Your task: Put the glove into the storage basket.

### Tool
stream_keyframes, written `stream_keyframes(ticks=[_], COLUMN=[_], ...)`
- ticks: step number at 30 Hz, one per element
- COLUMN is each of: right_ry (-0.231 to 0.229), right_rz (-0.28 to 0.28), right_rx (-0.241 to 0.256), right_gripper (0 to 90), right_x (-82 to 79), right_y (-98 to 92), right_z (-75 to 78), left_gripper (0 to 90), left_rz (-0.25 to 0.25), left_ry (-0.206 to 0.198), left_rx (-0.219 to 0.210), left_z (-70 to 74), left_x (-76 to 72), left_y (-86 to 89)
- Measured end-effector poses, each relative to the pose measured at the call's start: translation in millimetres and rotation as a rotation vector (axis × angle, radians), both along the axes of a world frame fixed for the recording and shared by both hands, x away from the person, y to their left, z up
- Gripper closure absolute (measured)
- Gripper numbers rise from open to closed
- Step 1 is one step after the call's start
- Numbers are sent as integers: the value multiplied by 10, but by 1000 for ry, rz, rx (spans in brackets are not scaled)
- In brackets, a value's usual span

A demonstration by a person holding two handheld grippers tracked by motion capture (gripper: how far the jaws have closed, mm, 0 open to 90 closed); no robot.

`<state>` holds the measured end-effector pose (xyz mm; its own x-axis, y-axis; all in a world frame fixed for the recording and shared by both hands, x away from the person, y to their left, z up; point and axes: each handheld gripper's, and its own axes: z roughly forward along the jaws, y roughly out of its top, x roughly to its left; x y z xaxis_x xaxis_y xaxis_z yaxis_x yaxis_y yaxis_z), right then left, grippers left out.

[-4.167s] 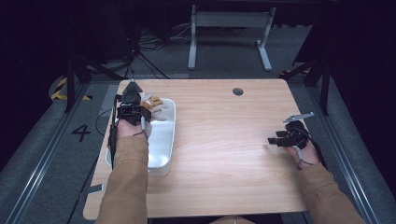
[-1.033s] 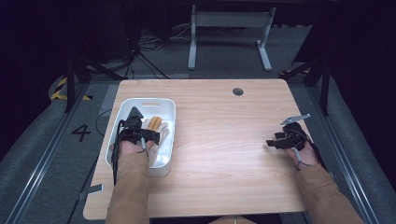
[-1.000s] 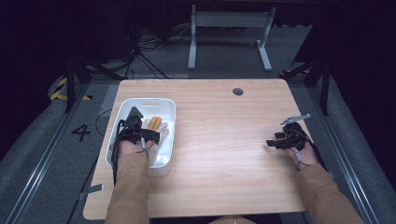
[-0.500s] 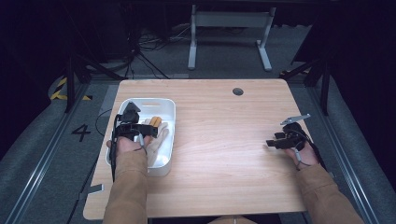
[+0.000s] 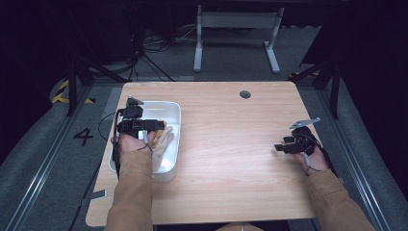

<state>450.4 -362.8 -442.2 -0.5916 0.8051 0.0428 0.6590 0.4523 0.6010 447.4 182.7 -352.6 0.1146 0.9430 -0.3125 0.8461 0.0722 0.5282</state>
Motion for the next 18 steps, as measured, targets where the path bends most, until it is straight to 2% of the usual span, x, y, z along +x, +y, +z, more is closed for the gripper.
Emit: stream_keyframes(ticks=[2,6,8,10,12,14,16,18], right_ry=[-1,0,-1,-3,-3,-3,-3,-1], right_rz=[-3,-2,-2,0,-1,-2,-3,-8], right_rx=[-2,0,-2,-3,-3,0,1,2], right_gripper=[389,389,389,389,389,389,389,389], right_x=[1,2,1,0,0,0,0,-3], right_y=[-1,-2,-1,0,-1,-4,-7,-9], right_z=[-1,0,1,2,2,3,4,6], left_gripper=[3,0,0,0,0,0,0,0], left_rz=[-12,-38,-46,-74,-97,-148,-176,-225], left_ry=[-34,-98,-131,-161,-172,-200,-205,-189], left_rx=[-29,-13,15,14,22,17,18,3], left_z=[42,86,107,127,149,172,184,197], left_x=[-19,-48,-64,-73,-78,-83,-82,-81], left_y=[-11,-91,-161,-237,-315,-430,-510,-591])
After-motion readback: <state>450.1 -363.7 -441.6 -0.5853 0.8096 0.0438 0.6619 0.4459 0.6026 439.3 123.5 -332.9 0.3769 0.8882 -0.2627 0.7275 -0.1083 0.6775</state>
